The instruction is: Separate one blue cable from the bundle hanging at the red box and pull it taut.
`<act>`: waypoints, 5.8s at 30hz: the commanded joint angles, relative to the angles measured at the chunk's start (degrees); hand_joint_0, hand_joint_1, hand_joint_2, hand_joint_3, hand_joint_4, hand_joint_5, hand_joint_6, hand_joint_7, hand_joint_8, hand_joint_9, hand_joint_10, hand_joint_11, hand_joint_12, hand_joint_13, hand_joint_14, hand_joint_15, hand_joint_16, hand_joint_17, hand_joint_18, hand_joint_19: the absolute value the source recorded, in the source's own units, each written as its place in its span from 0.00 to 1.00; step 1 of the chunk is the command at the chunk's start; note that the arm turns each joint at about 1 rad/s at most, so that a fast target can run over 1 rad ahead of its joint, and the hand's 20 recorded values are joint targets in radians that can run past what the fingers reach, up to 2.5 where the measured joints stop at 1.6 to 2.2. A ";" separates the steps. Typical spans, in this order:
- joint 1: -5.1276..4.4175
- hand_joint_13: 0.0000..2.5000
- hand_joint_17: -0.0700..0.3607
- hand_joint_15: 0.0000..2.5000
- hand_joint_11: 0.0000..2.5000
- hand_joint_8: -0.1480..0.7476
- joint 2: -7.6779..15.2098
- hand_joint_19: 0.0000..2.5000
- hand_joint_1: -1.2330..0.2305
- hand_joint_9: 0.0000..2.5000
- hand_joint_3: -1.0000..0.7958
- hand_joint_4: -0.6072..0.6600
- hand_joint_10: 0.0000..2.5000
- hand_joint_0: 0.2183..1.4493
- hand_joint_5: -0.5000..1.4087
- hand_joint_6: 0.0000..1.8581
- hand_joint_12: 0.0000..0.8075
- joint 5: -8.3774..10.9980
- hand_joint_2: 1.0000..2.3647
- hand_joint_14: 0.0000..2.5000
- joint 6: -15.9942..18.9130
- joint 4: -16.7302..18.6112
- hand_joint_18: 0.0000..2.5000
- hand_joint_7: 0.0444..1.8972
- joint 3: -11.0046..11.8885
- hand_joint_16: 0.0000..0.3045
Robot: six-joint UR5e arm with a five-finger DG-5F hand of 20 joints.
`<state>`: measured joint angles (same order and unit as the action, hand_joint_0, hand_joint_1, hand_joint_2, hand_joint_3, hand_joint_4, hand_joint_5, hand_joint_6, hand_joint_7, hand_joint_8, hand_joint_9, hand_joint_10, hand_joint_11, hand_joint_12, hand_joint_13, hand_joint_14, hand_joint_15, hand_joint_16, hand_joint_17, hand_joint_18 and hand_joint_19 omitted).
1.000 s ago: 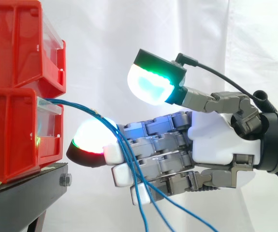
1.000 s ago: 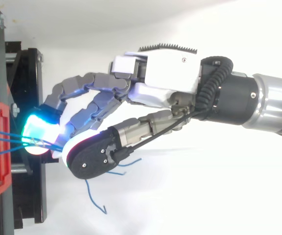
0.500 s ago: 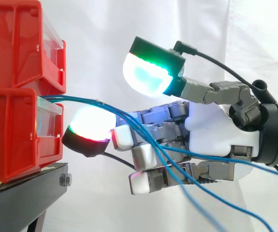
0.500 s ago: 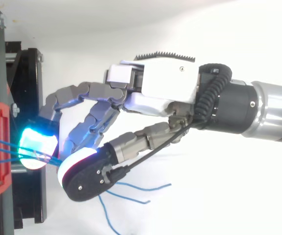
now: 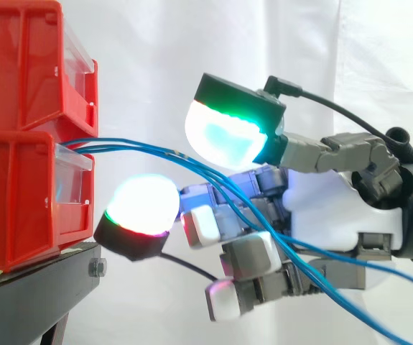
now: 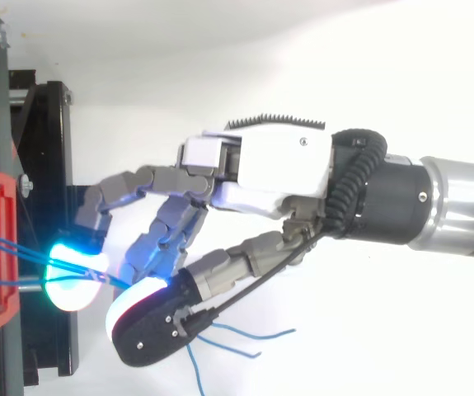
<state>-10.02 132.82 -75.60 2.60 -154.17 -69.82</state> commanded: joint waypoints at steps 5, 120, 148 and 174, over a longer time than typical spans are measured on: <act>-0.88 0.53 0.36 0.38 0.31 0.53 -0.01 0.21 0.36 0.44 0.34 0.70 0.01 0.40 0.19 0.27 0.47 -0.25 0.01 0.01 3.82 -5.18 0.37 0.53 -0.14 0.13; 2.37 0.51 0.40 0.36 0.34 0.54 -4.58 0.26 0.32 0.47 0.50 0.65 0.01 0.43 0.20 0.27 0.50 -0.17 0.02 0.01 -2.42 -6.14 0.38 0.64 0.30 0.15; 2.37 0.53 0.40 0.36 0.34 0.55 -4.50 0.25 0.42 0.49 0.37 0.67 0.01 0.35 0.21 0.27 0.51 6.78 0.01 0.01 -11.83 -7.90 0.40 0.63 0.21 0.15; 1.93 0.51 0.37 0.35 0.36 0.53 -4.50 0.25 0.23 0.44 0.28 0.65 0.01 0.48 0.19 0.29 0.50 8.10 0.00 0.01 -13.32 -8.61 0.39 0.73 0.21 0.13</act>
<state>-7.99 128.31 -67.52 -10.85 -162.85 -69.60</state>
